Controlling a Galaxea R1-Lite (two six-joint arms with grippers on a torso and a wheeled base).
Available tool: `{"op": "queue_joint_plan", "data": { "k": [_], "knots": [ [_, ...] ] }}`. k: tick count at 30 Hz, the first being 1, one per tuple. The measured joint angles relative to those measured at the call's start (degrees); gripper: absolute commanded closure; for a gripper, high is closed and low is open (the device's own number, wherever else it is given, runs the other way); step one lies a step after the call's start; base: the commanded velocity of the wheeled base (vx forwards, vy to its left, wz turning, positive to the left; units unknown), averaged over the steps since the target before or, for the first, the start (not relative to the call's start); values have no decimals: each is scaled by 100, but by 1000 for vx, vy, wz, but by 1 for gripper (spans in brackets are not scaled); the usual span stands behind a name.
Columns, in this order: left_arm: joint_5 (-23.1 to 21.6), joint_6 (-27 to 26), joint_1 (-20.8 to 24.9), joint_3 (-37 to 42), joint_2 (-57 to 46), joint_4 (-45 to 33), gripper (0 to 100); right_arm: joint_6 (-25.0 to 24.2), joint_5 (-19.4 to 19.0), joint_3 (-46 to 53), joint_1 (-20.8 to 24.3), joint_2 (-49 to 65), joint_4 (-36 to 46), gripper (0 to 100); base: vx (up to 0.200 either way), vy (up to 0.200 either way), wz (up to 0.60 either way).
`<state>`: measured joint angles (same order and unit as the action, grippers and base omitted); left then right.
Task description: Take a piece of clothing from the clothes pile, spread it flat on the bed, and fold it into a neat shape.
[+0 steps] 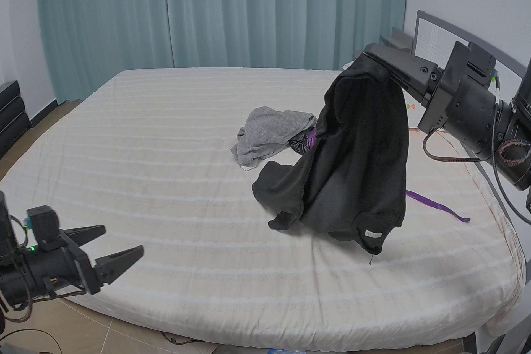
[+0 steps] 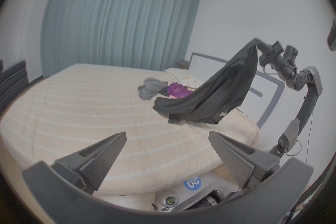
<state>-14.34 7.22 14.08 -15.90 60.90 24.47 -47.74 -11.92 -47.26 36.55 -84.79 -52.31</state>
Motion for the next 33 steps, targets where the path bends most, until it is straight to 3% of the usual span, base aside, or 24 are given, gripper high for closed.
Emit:
{"op": "queue_joint_plan", "data": {
  "k": [8,18,33],
  "knots": [
    [134,154,745,-67,2281,1517,0,56,-15,-28,49,0,1,100,0,0,0],
    [868,928,1692,-595,4908,3365,0,85,-22,-76,79,-63,-5,100,0,0,0],
    [1415,1393,2127,-2382,7251,3805,0,316,18,-96,315,-94,-13,100,0,0,0]
  ]
}}
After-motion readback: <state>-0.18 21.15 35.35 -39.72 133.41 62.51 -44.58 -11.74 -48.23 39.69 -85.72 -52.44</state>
